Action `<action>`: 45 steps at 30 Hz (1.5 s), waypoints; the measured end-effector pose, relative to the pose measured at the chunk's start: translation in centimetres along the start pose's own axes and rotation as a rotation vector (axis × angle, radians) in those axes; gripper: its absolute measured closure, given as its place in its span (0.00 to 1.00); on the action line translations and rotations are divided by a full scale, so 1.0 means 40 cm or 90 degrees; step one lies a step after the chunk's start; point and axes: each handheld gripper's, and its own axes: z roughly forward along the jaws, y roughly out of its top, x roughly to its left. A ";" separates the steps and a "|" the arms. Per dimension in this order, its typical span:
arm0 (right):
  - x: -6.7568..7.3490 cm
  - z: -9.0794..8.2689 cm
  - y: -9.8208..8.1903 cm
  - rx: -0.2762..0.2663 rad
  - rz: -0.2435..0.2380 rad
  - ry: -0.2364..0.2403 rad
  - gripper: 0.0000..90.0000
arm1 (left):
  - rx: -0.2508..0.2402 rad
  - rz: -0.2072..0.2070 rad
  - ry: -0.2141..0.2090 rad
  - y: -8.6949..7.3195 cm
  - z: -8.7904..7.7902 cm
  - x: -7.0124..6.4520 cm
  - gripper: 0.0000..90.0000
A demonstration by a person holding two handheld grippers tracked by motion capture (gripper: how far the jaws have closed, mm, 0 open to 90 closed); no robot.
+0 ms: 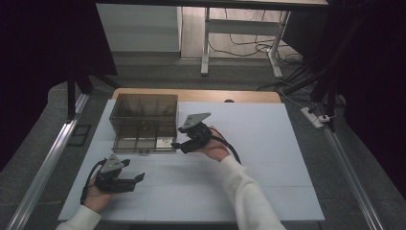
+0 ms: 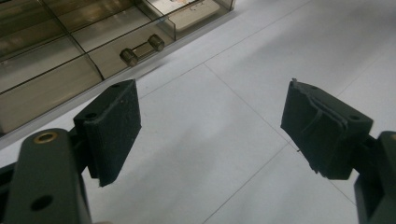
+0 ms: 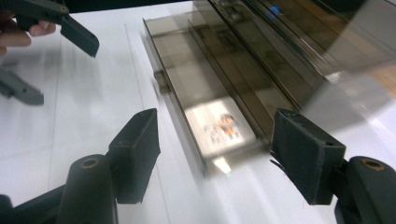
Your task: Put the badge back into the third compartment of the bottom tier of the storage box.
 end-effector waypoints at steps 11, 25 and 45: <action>-0.001 -0.164 -0.118 -0.013 0.052 -0.062 0.35 | 0.003 -0.003 0.001 -0.001 0.002 0.003 0.22; 0.031 -0.335 -0.270 -0.010 0.110 -0.155 0.33 | 0.004 -0.002 0.002 0.000 0.003 -0.001 0.21; 0.067 -0.507 -0.482 -0.012 0.214 -0.263 0.29 | 0.002 -0.005 0.001 0.001 0.004 0.004 0.22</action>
